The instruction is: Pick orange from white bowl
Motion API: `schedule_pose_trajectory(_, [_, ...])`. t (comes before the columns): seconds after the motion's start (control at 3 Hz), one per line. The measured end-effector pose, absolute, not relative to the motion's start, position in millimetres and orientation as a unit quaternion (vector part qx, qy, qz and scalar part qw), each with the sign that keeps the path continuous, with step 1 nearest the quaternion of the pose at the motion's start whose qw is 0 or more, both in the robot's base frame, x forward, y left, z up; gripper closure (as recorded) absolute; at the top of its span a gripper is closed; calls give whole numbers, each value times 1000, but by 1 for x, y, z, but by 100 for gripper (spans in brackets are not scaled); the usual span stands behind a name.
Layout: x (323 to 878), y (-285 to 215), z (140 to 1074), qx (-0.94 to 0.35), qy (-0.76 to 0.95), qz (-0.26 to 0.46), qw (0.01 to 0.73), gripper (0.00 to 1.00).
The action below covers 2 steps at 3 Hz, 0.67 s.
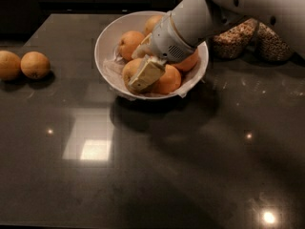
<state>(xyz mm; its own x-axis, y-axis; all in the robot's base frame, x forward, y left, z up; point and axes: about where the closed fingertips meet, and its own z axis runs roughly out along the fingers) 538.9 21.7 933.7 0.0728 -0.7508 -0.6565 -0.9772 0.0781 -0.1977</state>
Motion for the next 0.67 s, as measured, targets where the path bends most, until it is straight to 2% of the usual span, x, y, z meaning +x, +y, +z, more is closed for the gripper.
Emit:
schedule_pose_trajectory(0.33, [541,5,960,-646,656,158,356,100])
schedule_pose_trajectory(0.67, [541,5,960,-646,656,158,356,100])
